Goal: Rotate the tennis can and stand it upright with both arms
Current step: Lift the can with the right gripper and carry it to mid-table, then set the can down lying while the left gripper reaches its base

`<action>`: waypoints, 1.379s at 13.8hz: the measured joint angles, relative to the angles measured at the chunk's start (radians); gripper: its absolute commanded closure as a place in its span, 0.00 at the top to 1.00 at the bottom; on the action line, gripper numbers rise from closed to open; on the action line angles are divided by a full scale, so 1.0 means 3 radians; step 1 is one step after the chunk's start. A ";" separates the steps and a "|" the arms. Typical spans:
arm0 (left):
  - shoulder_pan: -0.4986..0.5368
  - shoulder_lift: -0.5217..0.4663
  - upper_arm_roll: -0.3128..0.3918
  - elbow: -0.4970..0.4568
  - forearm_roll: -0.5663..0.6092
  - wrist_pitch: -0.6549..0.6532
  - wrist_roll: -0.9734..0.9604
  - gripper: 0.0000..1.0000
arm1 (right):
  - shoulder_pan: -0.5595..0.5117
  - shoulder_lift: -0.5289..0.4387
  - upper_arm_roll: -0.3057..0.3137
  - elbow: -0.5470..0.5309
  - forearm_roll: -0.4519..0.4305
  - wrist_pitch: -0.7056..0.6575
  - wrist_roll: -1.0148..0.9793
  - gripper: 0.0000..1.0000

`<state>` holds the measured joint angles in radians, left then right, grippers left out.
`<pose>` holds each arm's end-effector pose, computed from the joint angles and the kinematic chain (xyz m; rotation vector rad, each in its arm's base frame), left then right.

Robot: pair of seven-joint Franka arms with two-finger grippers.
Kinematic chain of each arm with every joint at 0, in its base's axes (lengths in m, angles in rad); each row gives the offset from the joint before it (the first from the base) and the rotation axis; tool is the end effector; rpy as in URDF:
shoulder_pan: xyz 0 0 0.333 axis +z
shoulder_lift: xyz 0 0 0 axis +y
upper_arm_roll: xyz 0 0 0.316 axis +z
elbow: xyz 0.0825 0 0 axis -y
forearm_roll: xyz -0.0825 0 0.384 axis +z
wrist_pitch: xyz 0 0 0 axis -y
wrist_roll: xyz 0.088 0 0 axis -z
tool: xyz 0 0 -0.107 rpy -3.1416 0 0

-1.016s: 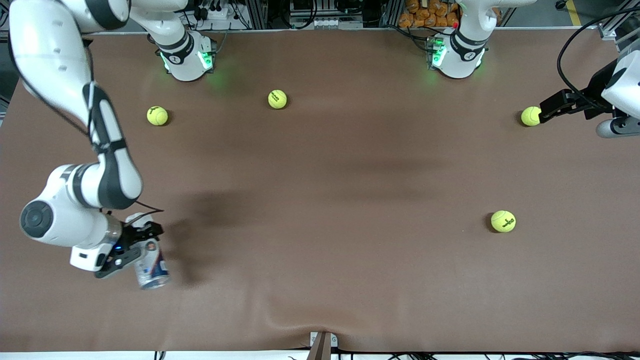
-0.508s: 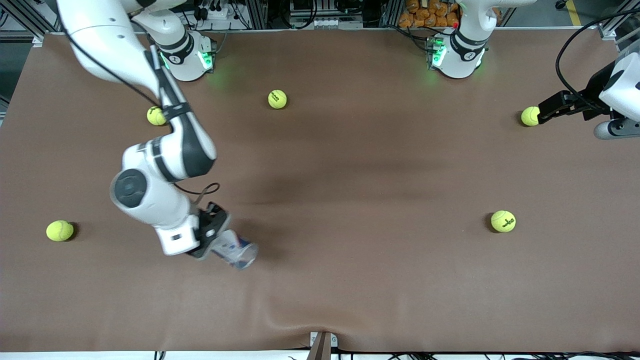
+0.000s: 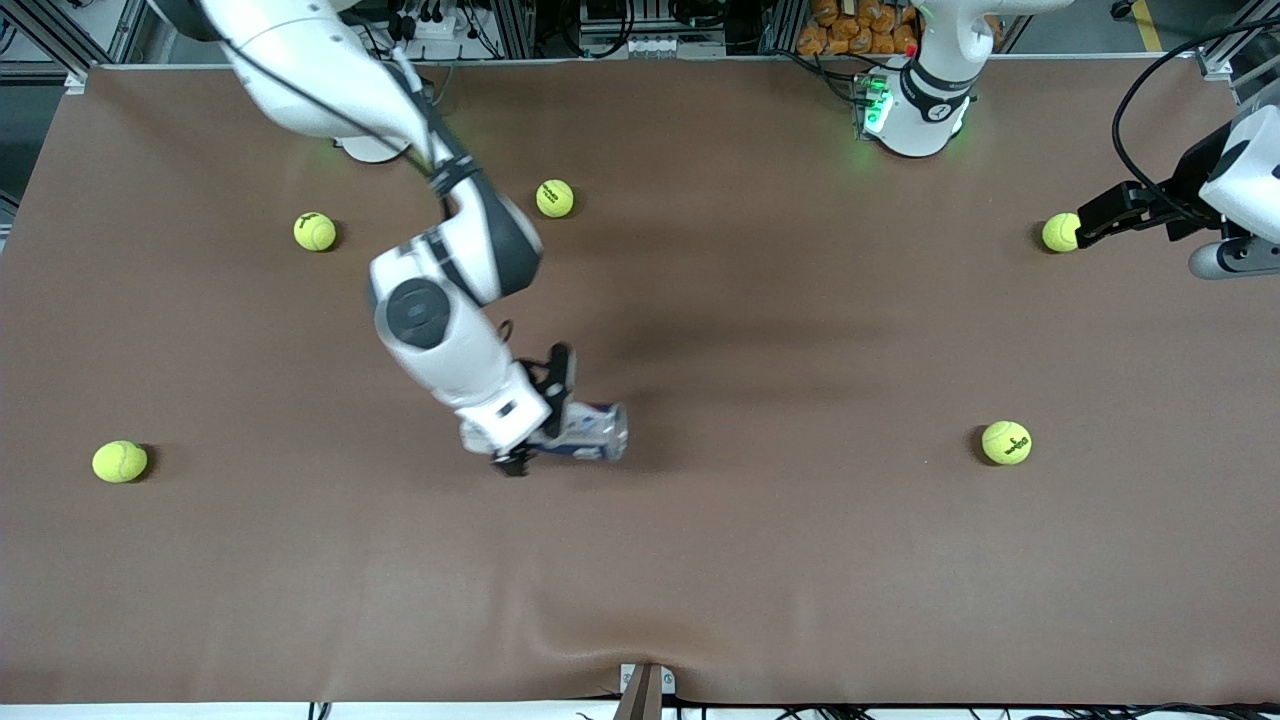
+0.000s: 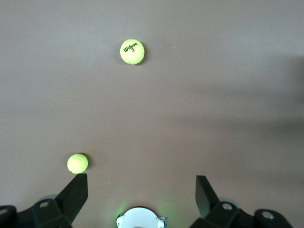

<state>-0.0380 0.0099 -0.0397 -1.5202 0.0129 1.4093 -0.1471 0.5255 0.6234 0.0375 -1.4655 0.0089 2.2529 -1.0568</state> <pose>0.5389 -0.0403 0.6294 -3.1083 -0.1099 0.1847 0.6201 0.3856 0.3320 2.1660 2.2434 0.2600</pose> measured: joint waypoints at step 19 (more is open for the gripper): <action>-0.0011 0.0321 -0.0016 -0.0039 -0.0579 0.0052 -0.0005 1.00 | 0.0671 0.0043 -0.0069 0.0130 -0.0061 -0.0080 0.0114 1.00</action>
<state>-0.0414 0.1061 -0.0445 -1.5318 -0.1608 1.4251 -0.1487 0.7267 0.6363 0.0170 -1.4267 -0.0093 2.2287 -1.0227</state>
